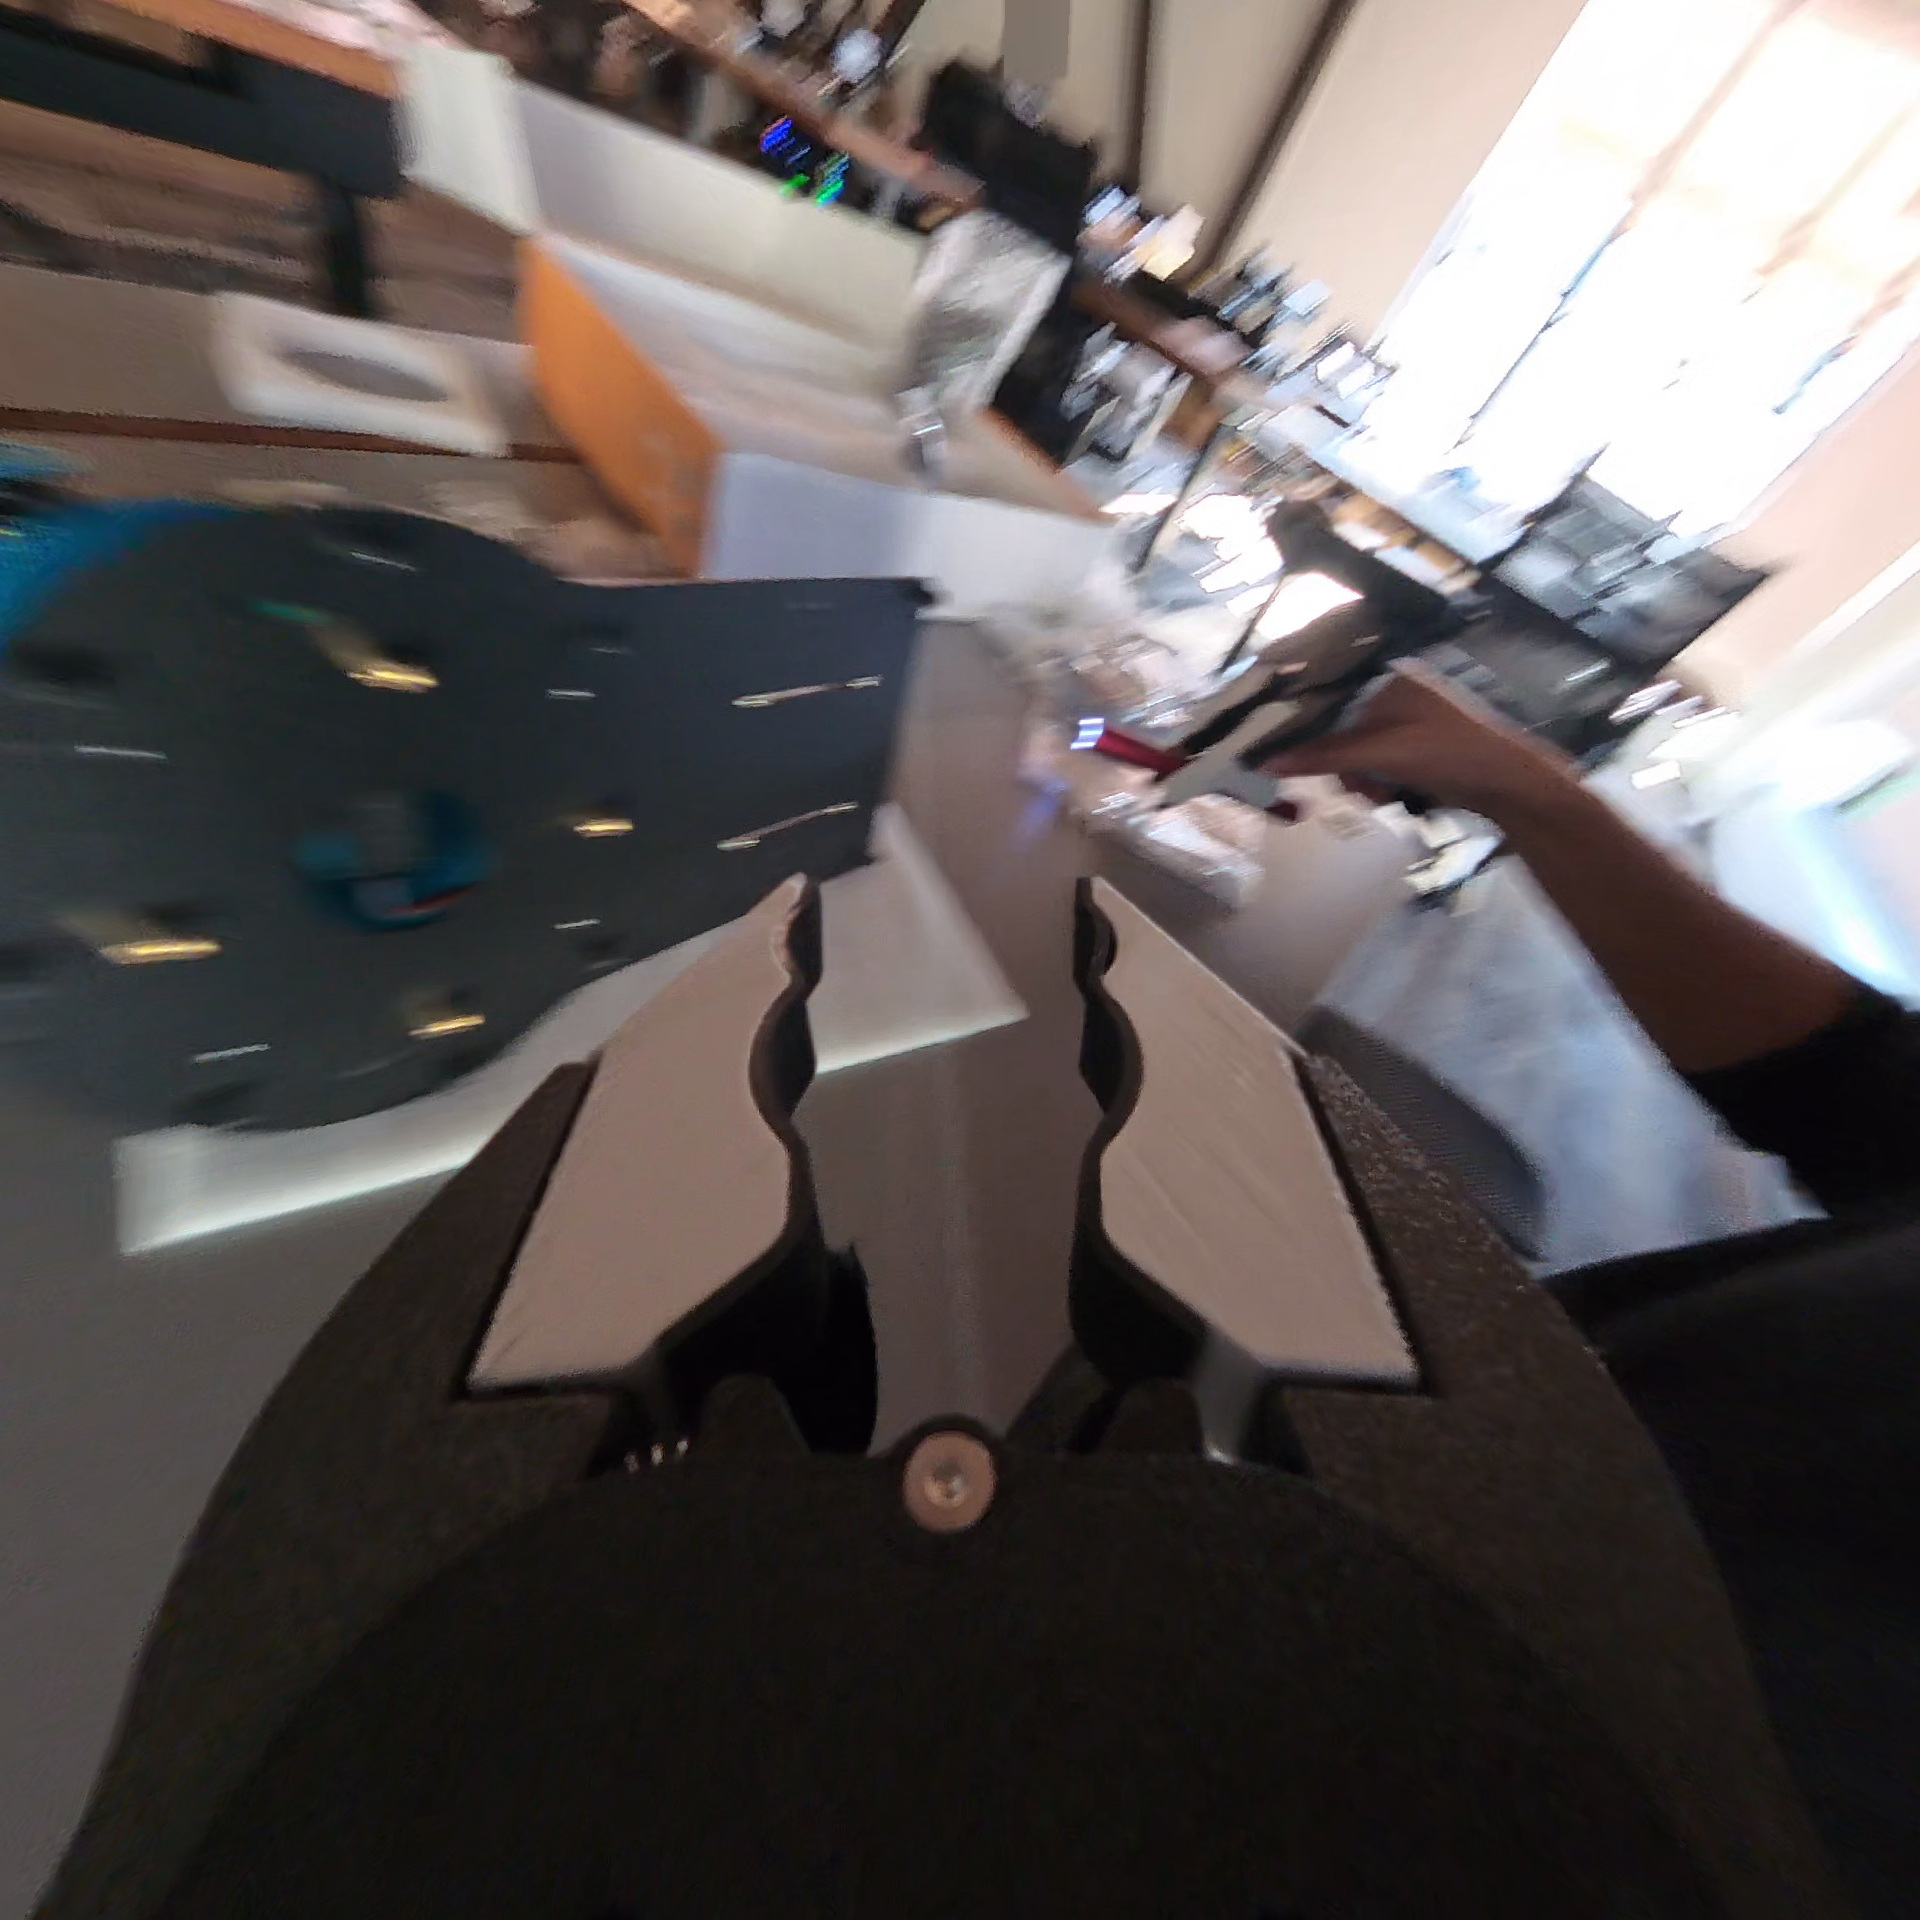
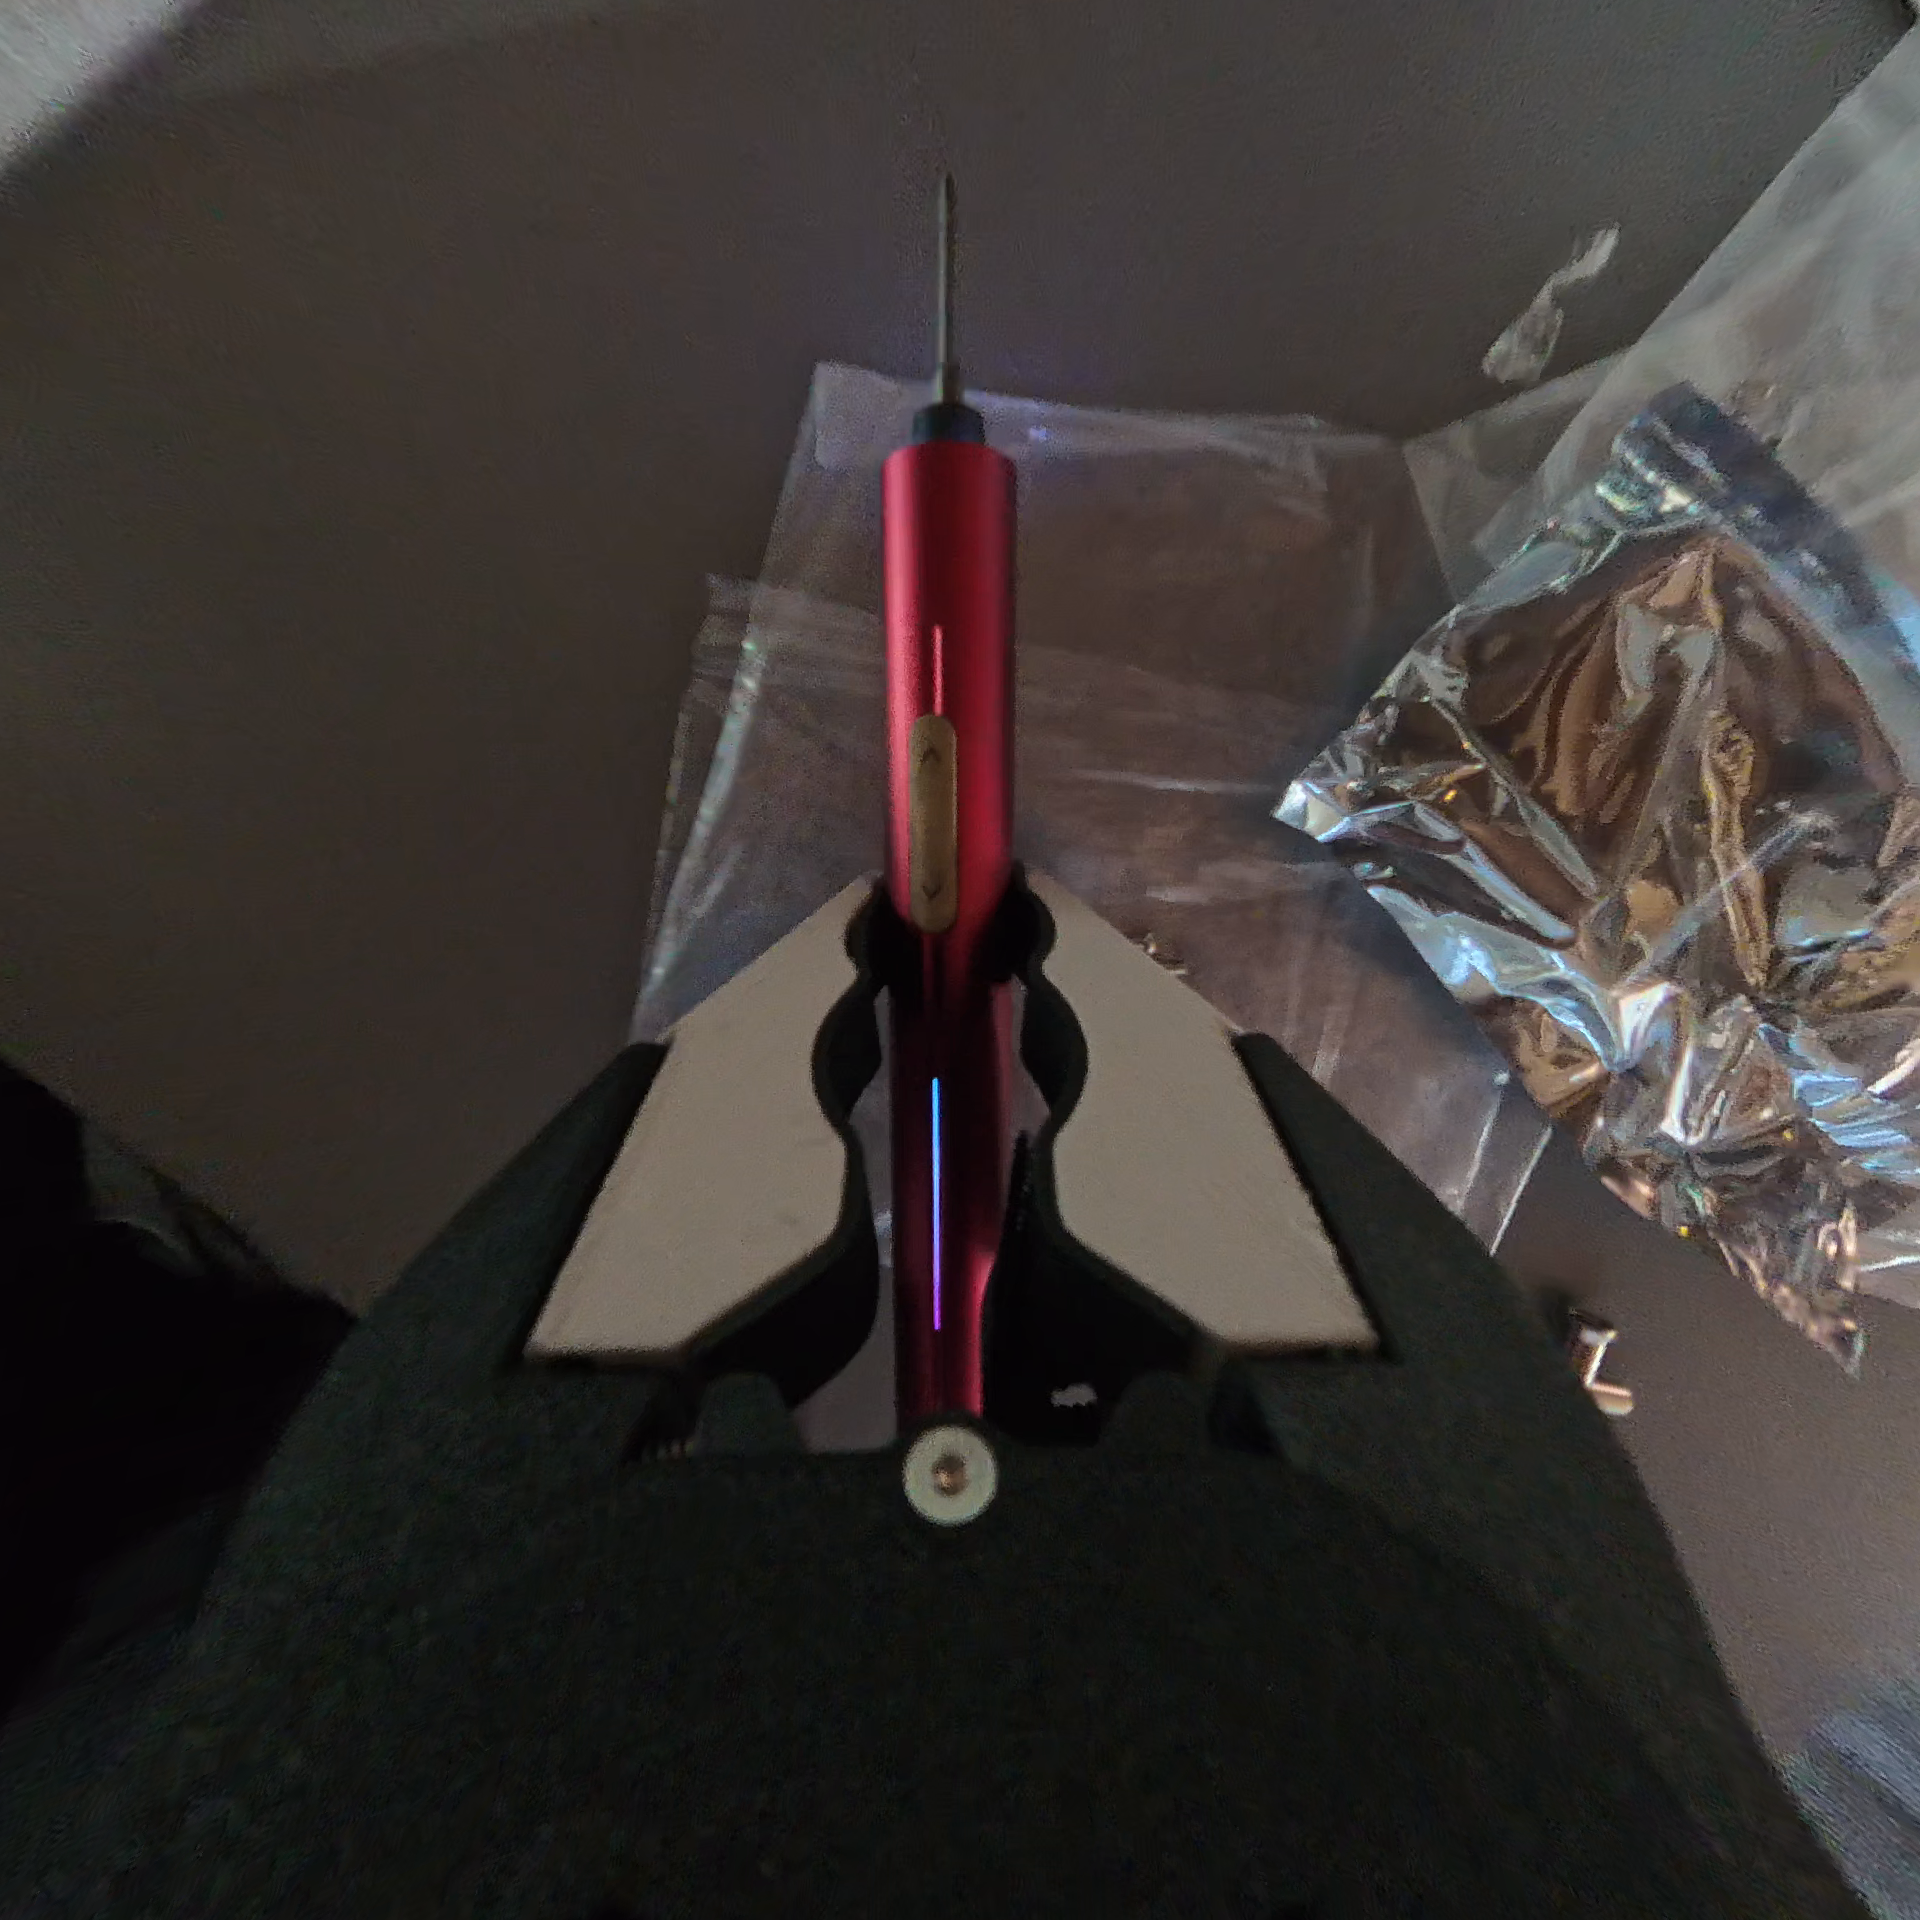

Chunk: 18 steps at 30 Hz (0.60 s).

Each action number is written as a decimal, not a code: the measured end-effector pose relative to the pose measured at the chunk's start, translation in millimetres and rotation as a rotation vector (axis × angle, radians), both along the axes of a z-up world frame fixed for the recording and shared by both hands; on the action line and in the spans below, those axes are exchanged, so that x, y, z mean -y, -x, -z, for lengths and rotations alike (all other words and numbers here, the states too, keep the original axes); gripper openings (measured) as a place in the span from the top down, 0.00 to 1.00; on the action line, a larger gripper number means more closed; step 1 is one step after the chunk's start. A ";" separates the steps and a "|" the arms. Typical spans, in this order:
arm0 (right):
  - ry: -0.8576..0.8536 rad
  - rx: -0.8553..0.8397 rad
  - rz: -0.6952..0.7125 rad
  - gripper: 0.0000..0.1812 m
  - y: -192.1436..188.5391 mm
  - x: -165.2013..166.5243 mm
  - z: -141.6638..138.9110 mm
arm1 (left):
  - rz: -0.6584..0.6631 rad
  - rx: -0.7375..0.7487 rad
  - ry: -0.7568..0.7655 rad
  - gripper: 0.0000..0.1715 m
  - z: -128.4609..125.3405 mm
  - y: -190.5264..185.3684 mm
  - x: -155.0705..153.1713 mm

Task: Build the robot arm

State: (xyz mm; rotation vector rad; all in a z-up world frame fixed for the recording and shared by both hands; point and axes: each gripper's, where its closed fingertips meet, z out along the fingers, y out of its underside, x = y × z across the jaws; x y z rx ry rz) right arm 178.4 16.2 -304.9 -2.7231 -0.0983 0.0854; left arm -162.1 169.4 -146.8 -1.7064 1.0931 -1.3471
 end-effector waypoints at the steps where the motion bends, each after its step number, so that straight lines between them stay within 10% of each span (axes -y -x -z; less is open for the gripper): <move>1: 0.008 0.000 -0.003 0.89 -1.6 -0.3 5.4 | -0.029 -0.041 -0.035 0.71 -1.2 8.3 -12.5; 5: -0.050 -0.085 0.005 0.89 1.2 -7.6 4.6 | -0.153 -0.134 -0.088 0.63 -16.2 34.8 -82.9; 11: -0.109 -0.084 0.016 0.74 -1.6 -7.6 -2.5 | -0.045 -0.253 0.339 0.52 -12.6 22.3 -167.7; 18: -0.647 -0.366 -0.127 0.63 98.0 -99.2 -120.3 | -0.065 -0.419 0.665 0.36 65.2 -24.0 -239.9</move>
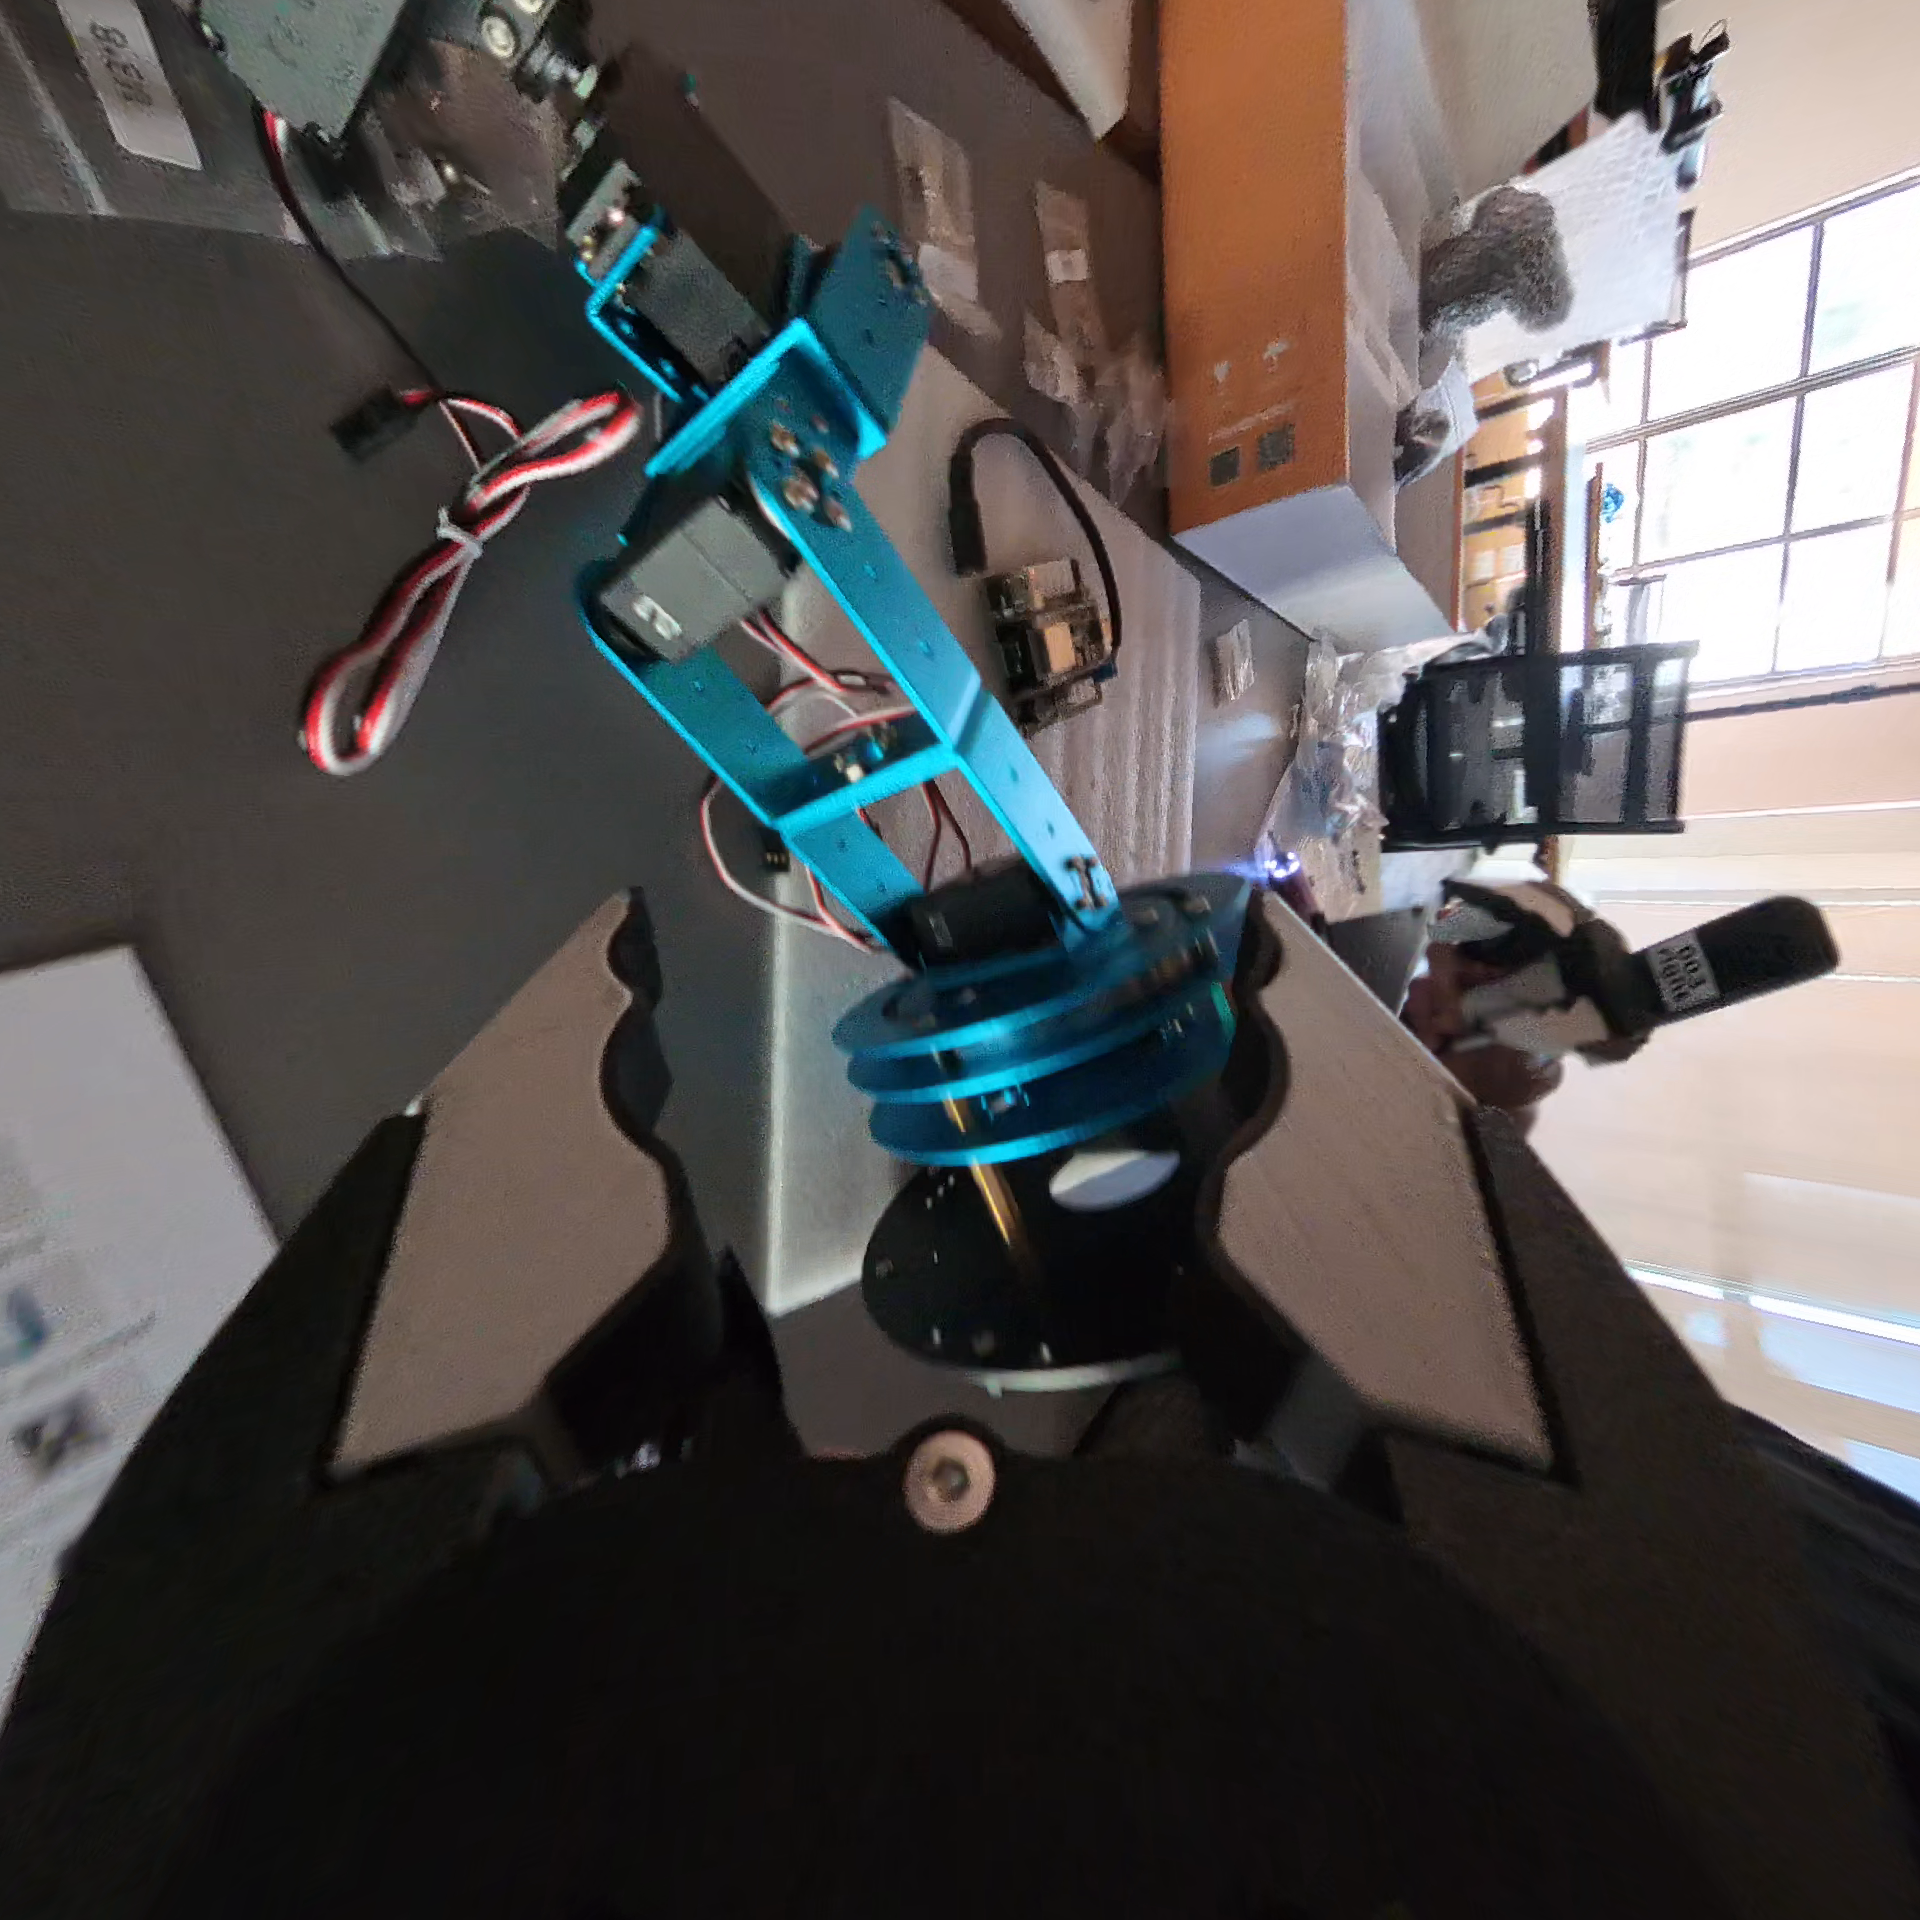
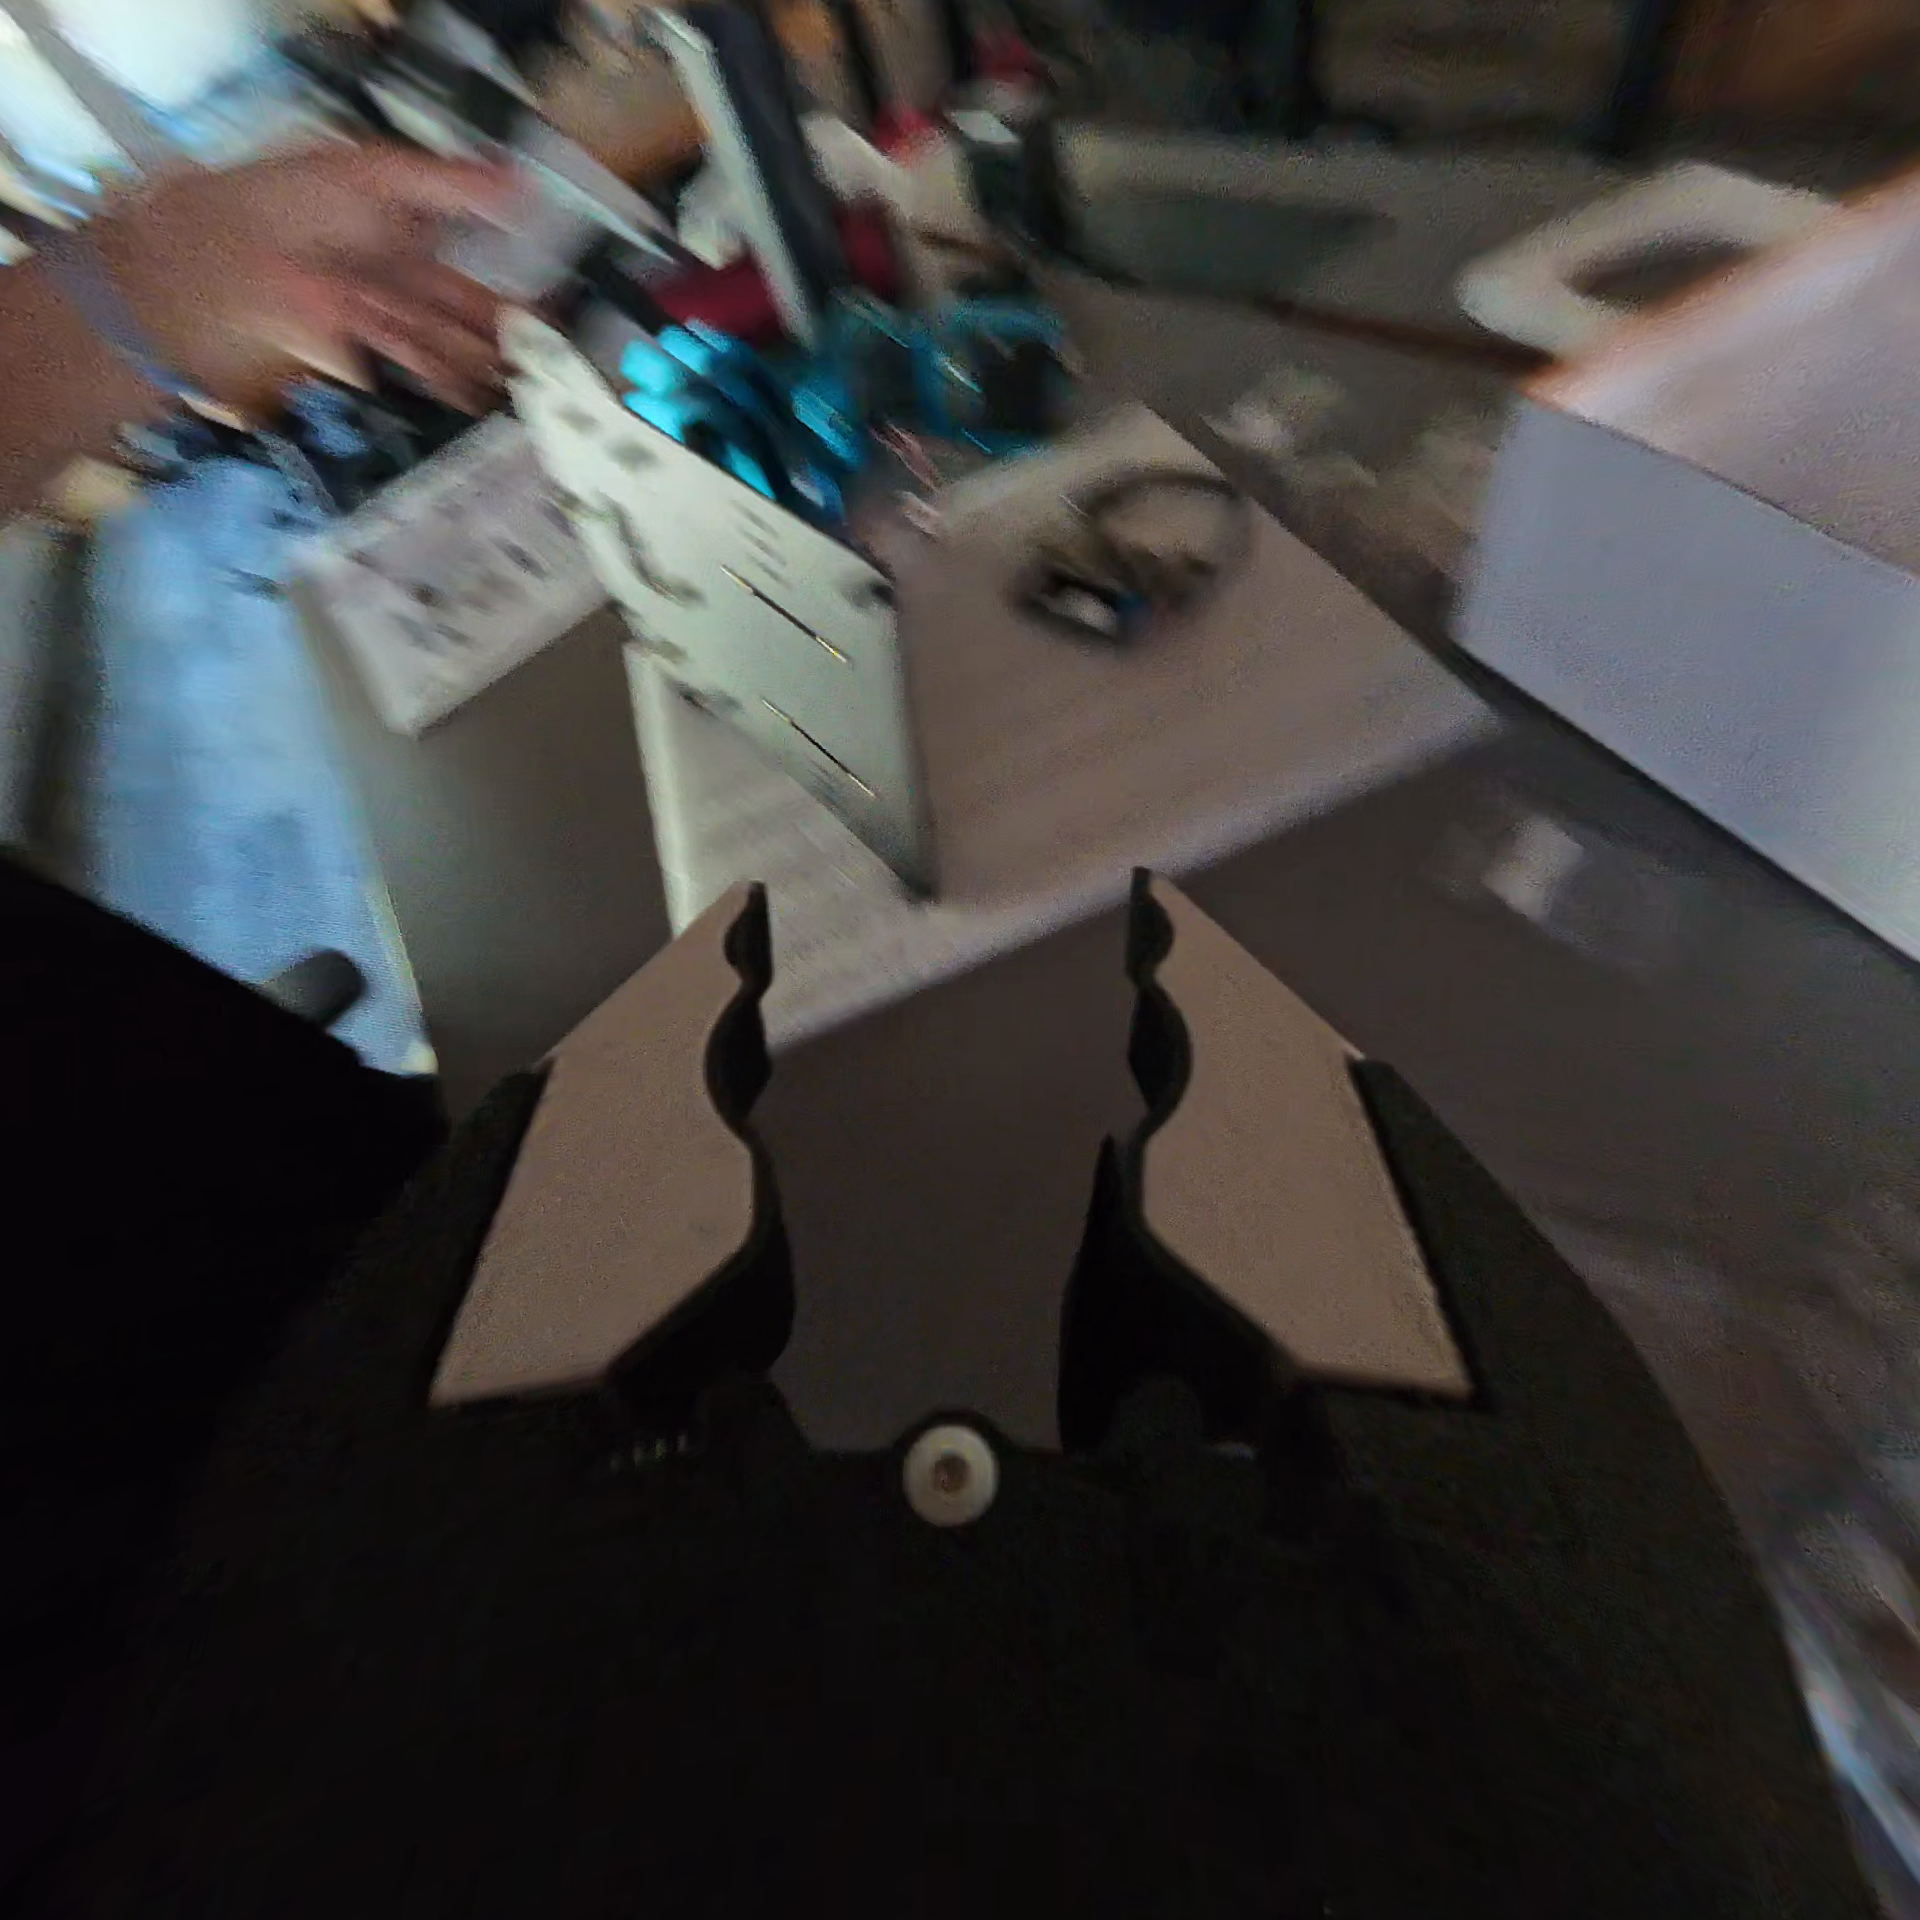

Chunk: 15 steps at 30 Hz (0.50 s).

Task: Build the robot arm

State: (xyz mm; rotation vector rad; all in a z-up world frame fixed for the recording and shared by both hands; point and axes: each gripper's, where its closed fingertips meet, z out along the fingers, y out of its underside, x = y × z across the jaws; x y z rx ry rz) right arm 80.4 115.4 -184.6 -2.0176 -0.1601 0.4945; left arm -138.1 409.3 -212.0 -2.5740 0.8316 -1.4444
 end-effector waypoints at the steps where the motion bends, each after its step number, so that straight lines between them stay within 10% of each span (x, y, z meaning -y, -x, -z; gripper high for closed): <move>1: -0.031 -0.028 -0.070 0.59 20.9 -15.7 -3.0 | 0.007 0.001 0.036 0.37 6.5 -7.5 -4.0; 7: -0.042 -0.047 -0.304 0.68 64.9 -88.6 12.5 | 0.020 0.014 0.128 0.43 33.9 -35.8 -15.0; 15: 0.047 0.026 -0.551 0.88 81.1 -101.5 34.2 | -0.077 0.117 0.259 0.58 50.2 -48.1 -16.6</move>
